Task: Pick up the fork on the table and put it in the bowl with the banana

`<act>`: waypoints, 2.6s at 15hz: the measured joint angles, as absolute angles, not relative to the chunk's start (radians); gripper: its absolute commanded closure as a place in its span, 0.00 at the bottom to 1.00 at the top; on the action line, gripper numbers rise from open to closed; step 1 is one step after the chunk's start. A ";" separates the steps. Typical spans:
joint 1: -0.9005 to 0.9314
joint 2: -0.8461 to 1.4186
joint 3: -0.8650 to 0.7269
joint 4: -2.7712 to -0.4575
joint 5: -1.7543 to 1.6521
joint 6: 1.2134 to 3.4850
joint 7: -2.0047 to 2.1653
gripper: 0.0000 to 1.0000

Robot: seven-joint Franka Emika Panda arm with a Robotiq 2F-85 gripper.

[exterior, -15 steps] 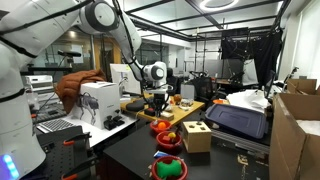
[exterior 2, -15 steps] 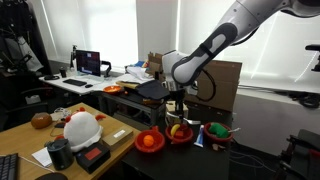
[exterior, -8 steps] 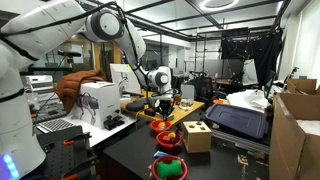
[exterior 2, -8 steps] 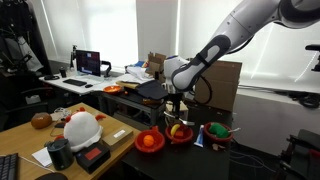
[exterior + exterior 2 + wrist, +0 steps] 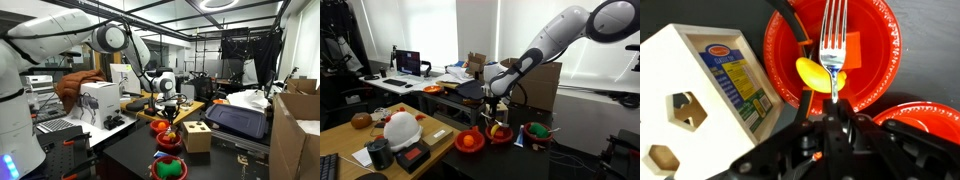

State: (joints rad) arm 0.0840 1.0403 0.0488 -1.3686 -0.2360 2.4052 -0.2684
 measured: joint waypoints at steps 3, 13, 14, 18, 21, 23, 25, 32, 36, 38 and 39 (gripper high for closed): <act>0.084 1.069 0.049 -1.329 -0.230 2.407 -0.268 0.98; 0.061 1.133 0.049 -1.320 -0.212 2.406 -0.269 0.64; 0.060 1.133 0.049 -1.320 -0.211 2.406 -0.269 0.59; 0.060 1.127 0.051 -1.322 -0.211 2.406 -0.270 0.29; 0.061 1.091 0.062 -1.348 -0.211 2.406 -0.271 0.07; 0.062 1.044 0.073 -1.390 -0.211 2.406 -0.271 0.00; 0.064 0.980 0.086 -1.451 -0.211 2.406 -0.271 0.00; 0.114 0.702 0.094 -1.711 -0.217 2.330 -0.263 0.00; 0.155 0.540 0.095 -1.853 -0.220 2.259 -0.206 0.00; 0.169 0.469 0.096 -1.908 -0.220 2.234 -0.179 0.00; 0.174 0.435 0.096 -1.931 -0.220 2.223 -0.164 0.00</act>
